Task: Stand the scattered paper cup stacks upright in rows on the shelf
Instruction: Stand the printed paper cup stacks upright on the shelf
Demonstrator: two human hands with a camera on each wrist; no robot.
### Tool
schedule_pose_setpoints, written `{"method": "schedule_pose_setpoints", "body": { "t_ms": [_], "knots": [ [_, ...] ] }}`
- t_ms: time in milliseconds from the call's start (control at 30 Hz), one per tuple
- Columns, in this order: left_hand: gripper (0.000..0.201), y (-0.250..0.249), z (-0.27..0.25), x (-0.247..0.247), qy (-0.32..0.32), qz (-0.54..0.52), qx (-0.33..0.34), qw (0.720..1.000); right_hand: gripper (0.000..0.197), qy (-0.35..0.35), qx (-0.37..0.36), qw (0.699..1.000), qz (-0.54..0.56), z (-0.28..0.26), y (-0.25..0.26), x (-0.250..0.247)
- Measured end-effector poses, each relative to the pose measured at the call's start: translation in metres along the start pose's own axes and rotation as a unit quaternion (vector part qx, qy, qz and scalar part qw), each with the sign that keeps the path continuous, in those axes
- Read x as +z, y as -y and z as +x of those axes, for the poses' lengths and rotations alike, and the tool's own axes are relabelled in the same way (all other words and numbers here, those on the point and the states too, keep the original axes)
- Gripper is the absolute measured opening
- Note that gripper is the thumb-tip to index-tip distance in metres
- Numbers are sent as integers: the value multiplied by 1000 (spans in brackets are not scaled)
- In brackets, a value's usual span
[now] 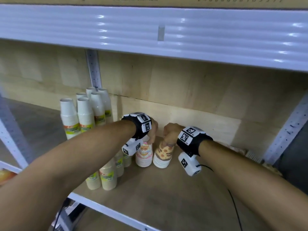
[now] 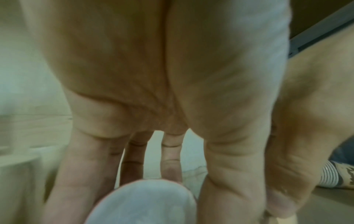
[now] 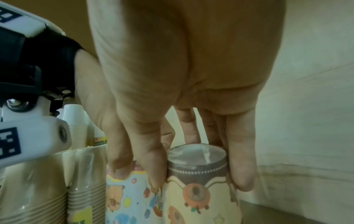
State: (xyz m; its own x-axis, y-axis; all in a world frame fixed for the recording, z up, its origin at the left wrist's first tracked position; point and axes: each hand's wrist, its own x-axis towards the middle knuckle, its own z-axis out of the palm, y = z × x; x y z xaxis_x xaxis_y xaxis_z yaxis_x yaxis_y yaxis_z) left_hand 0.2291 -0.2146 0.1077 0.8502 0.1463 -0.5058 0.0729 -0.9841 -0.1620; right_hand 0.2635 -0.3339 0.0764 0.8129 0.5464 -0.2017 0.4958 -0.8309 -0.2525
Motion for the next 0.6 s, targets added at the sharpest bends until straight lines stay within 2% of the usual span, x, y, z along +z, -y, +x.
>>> {"method": "schedule_pose_setpoints", "body": {
  "t_ms": [133, 233, 367, 433, 533, 567, 600],
  "knots": [
    [17, 7, 7, 8, 1, -23, -7, 1000, 57, 12, -18, 999, -24, 2, 11, 4],
    [21, 13, 12, 12, -23, -65, -8, 998, 61, 11, -27, 999, -27, 2, 13, 5],
    [32, 19, 14, 16, -41, -75, 31, 996, 64, 15, -39, 999, -3, -1, 13, 5],
    [27, 22, 16, 15, -78, -90, 53, 991, 66, 23, -51, 998, 8, -2, 10, 3],
    [15, 19, 8, 8, -36, -87, 118, 989, 70, 25, -51, 998, 18, -3, 6, 1],
    [11, 19, 3, 6, -57, -108, 148, 981, 71, 24, -47, 998, 17, -3, 5, 1],
    [22, 18, 2, 3, -91, -107, 125, 982, 72, 22, -42, 999, 16, -3, 4, 1]
  ]
}}
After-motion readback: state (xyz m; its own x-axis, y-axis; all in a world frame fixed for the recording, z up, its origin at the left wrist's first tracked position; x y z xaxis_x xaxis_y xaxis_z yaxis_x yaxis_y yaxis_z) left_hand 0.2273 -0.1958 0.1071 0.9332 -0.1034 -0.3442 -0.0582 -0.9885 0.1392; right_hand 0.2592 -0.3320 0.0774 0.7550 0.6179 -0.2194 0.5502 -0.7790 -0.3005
